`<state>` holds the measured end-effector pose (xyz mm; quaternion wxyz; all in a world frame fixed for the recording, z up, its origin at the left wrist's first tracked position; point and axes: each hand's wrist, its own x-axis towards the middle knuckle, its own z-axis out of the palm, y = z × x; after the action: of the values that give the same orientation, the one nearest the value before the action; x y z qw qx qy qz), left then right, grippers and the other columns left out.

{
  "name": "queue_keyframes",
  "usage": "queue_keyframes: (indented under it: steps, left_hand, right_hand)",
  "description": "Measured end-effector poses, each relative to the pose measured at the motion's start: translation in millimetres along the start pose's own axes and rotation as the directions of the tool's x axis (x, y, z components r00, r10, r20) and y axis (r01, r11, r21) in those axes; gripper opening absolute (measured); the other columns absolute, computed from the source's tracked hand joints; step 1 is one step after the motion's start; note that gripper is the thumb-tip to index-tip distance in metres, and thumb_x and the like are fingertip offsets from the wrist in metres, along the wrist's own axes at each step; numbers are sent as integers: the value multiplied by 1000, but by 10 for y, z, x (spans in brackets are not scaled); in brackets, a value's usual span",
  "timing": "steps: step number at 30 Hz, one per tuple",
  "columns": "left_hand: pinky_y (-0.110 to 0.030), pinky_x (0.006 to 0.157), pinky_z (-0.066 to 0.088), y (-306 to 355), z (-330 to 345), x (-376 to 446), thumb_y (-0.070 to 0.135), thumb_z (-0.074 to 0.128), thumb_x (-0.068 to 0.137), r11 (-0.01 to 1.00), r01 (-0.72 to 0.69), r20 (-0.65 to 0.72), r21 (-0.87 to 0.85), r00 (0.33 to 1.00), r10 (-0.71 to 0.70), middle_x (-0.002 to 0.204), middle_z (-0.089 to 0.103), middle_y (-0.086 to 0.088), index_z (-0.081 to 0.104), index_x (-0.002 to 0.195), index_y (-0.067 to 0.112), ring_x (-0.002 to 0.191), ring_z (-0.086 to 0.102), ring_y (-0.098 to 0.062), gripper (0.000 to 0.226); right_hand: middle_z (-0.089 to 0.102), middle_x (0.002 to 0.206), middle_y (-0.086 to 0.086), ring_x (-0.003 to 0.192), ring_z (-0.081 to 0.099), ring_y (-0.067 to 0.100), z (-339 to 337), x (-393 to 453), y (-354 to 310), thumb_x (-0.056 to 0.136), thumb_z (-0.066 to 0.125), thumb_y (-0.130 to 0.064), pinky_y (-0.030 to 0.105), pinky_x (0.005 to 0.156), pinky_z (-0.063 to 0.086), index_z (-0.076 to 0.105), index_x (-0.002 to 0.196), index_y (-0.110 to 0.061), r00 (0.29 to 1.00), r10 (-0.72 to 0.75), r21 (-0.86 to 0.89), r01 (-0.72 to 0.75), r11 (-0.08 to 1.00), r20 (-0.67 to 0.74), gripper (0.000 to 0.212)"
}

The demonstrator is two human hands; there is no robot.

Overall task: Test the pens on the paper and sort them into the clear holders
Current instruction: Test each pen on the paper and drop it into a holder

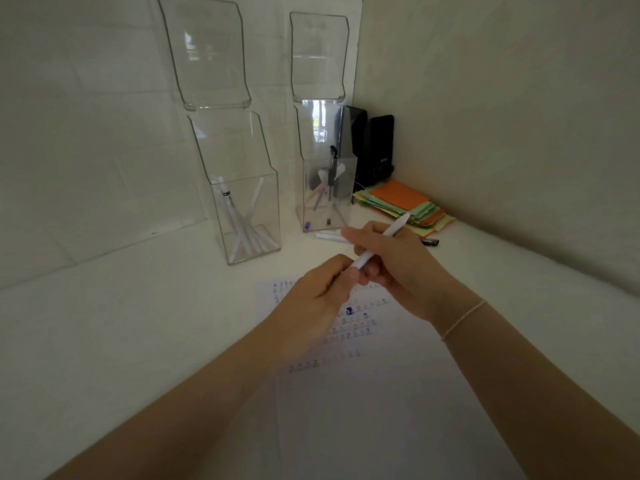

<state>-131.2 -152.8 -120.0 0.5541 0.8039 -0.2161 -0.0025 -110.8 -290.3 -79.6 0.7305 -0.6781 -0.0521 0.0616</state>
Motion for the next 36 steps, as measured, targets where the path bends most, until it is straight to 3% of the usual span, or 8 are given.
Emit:
queue_keyframes:
  steps: [6, 8, 12, 17, 19, 21, 25, 36]
  left_hand:
    - [-24, 43, 25, 80, -68, 30, 27, 44, 97, 954, 168, 84, -246, 985, -152, 48, 33, 11, 55, 96, 8, 44, 24, -9, 22]
    - [-23, 42, 30, 86, -114, 47, 26, 52, 95, 949, 204, 39, -240, 979, -200, 45, 36, 11, 55, 95, 8, 42, 28, -10, 18]
    - [-22, 47, 45, 144, -161, 65, 17, 56, 92, 989, 129, -14, -77, 991, -131, 44, 50, 8, 61, 87, 13, 41, 47, -10, 8]
    - [-34, 75, 58, 214, -166, 48, 2, 66, 82, 859, 155, -32, -488, 980, -195, 92, 71, -12, 59, 105, 3, 83, 71, -25, 24]
    - [-32, 75, 58, 183, -203, 60, 3, 68, 80, 868, 116, -79, -482, 981, -175, 87, 68, -9, 56, 103, 3, 81, 70, -22, 26]
    - [-28, 72, 57, 136, -200, 71, 4, 67, 82, 917, 108, -123, -384, 978, -167, 81, 64, -5, 58, 98, 6, 76, 67, -18, 19]
    - [-24, 68, 52, 46, -114, 69, 6, 64, 84, 950, 133, -94, -284, 982, -166, 86, 63, -3, 59, 94, 12, 76, 63, -13, 13]
    - [-22, 85, 39, -354, -101, 46, 15, 57, 87, 837, -48, -39, 545, 996, 83, 105, 54, 2, 64, 103, 20, 98, 52, -15, 18]
  right_hand:
    - [63, 83, 11, 54, 58, 14, 15, 28, -2, 92, 59, -21, 26, 52, 51, 51, 89, -9, 963, -99, -41, 92, 995, -251, 15]
    - [53, 116, 10, 93, 58, 16, -19, 28, 67, 89, 62, -26, 30, 84, 52, 45, 113, -13, 811, -416, -492, 187, 850, -410, 32]
    - [62, 109, 6, 100, 57, 20, 50, -121, 177, 93, 41, -45, 27, 90, 41, 56, 118, -11, 683, -669, -852, 504, 142, 292, 45]
    - [53, 62, -3, 54, 48, 11, 134, -28, 149, 86, 34, -67, 23, 53, 36, 51, 71, -19, 922, -386, -801, 205, 562, -35, 53]
    - [40, 52, 1, 40, 31, 10, 40, 19, 15, 89, 38, -61, 20, 40, 25, 44, 52, -16, 965, -102, -245, 41, 969, -243, 59]
    - [29, 45, -2, 34, 18, 8, -76, 26, -75, 90, 41, -51, 17, 38, 11, 38, 52, -15, 979, 86, 325, -22, 945, -185, 52]
    - [28, 43, -4, 32, 17, 8, -184, 4, -172, 87, 42, -48, 19, 43, 8, 39, 56, -17, 990, 100, 609, -20, 793, -97, 44]
    - [69, 81, 15, 67, 61, 23, -55, -240, -112, 95, 34, -53, 34, 69, 53, 56, 67, -9, 967, 19, -186, -68, 980, -255, 57]
